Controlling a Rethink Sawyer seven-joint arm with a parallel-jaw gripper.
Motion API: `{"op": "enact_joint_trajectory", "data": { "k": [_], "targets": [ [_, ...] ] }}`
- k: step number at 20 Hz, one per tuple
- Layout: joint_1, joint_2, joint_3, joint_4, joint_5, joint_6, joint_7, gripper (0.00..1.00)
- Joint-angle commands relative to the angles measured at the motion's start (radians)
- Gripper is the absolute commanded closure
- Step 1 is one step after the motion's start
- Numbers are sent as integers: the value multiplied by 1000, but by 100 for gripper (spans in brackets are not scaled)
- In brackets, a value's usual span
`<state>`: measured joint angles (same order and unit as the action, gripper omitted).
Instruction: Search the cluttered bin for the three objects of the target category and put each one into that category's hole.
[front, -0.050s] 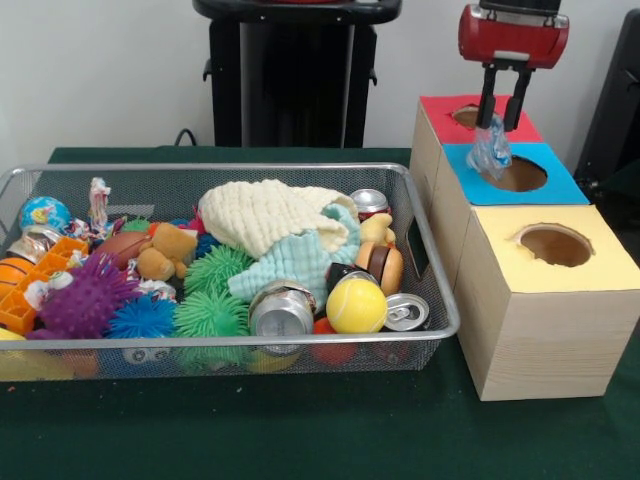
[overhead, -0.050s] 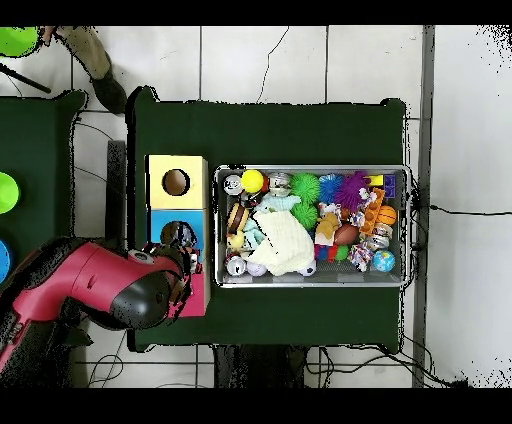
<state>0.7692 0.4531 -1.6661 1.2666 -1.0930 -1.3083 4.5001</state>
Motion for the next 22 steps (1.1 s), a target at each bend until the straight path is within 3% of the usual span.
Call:
{"op": "enact_joint_trajectory", "data": {
  "k": [1,12,22],
  "targets": [
    [-49,80,-26,-67,103,3,327,100],
    [-54,98,-38,-56,112,14,346,100],
    [-42,35,56,-51,89,3,355,100]
  ]
}}
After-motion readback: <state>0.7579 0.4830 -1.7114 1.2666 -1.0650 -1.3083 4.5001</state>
